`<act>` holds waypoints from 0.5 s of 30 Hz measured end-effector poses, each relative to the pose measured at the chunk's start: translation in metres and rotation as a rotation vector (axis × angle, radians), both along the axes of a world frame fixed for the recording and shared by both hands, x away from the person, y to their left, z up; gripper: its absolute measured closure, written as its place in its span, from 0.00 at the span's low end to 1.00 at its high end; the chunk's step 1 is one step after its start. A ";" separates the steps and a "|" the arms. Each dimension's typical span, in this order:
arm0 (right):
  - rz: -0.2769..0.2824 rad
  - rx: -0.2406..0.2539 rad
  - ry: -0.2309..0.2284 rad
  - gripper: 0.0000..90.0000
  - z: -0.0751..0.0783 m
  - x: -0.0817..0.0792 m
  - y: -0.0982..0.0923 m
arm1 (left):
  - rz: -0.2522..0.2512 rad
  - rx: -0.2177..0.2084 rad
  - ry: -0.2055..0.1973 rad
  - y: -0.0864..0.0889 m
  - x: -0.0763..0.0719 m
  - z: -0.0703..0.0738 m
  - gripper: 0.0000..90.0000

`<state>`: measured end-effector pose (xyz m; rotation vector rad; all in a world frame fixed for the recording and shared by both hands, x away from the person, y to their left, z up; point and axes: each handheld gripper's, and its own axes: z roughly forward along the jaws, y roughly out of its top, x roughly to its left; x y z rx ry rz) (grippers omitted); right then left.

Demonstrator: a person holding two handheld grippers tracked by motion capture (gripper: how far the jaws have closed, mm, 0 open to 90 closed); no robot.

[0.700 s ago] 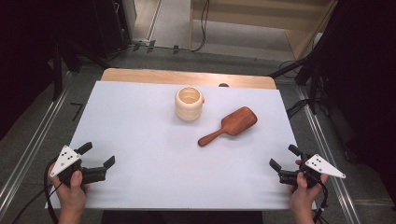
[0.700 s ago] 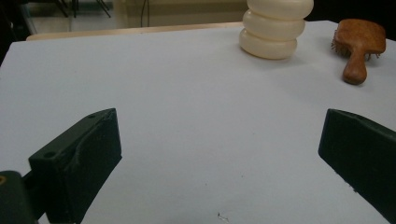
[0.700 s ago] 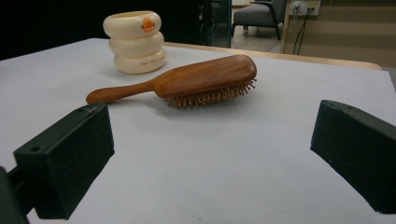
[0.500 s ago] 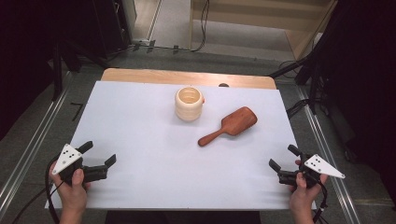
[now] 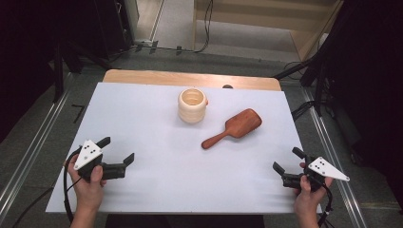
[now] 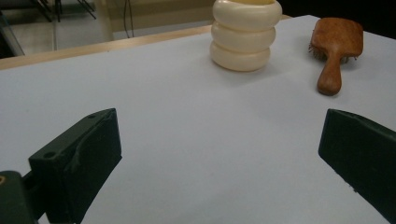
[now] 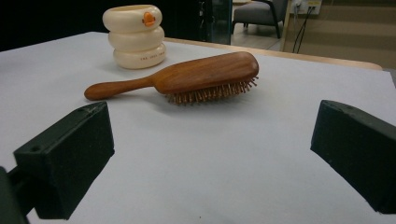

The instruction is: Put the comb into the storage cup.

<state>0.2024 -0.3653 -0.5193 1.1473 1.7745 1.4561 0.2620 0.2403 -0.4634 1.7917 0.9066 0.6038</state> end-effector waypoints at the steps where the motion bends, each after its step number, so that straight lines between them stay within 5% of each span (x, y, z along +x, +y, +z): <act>1: 0.002 -0.002 0.000 0.00 0.000 0.000 0.000 | -0.007 0.003 0.001 -0.003 0.001 0.002 0.00; 5: 0.000 -0.006 0.002 0.00 0.000 0.000 0.001 | -0.036 -0.017 -0.001 -0.012 0.005 0.007 0.00; 15: 0.001 -0.013 0.002 0.00 0.000 0.000 0.001 | -0.095 0.011 -0.009 -0.038 0.020 0.018 0.00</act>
